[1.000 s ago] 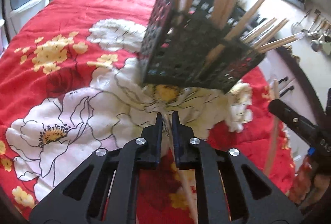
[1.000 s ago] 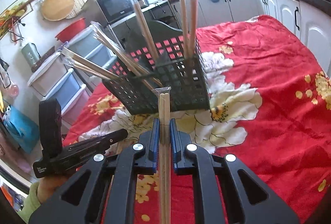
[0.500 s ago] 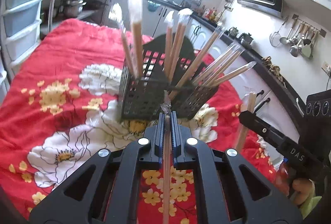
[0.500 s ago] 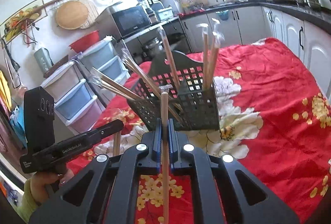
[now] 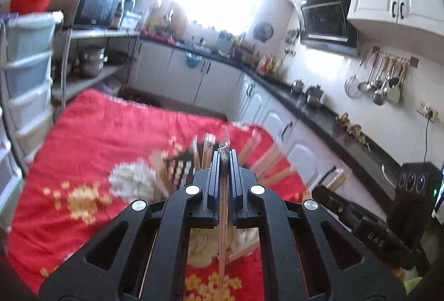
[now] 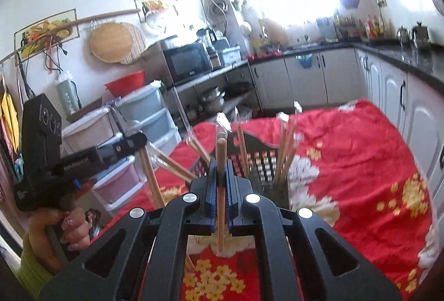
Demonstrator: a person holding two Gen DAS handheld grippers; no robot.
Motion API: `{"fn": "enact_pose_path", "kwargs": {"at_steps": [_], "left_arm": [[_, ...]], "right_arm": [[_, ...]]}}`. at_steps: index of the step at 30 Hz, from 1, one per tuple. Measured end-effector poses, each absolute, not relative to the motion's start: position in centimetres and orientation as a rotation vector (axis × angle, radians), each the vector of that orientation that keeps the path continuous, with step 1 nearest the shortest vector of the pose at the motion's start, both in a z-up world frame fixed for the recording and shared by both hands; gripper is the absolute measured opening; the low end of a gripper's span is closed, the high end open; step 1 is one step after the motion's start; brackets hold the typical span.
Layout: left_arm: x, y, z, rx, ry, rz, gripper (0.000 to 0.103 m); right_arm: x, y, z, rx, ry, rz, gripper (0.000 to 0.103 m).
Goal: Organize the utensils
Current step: 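Lift both held chopsticks upright and carry them above the mesh basket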
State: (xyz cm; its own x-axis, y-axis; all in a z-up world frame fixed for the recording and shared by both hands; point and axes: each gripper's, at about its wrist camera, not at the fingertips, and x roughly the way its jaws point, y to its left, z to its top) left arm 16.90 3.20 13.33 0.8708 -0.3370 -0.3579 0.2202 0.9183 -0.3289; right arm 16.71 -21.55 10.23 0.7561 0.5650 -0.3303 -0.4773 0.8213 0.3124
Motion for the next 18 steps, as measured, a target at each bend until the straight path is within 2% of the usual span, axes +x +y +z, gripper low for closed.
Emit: {"fn": "enact_pose_path", "kwargs": {"at_steps": [10,18], "left_arm": [[17.7,4.9,19.4,-0.327,0.212,-0.186,0.003],[19.4,5.3,21.7,-0.296,0.099,-0.052,0.003]], "right_arm": [[17.1,-22.1,14.8,0.175,0.271,0.535,0.006],[18.4,-22.6,17.5,0.129,0.160,0.477,0.006]]}}
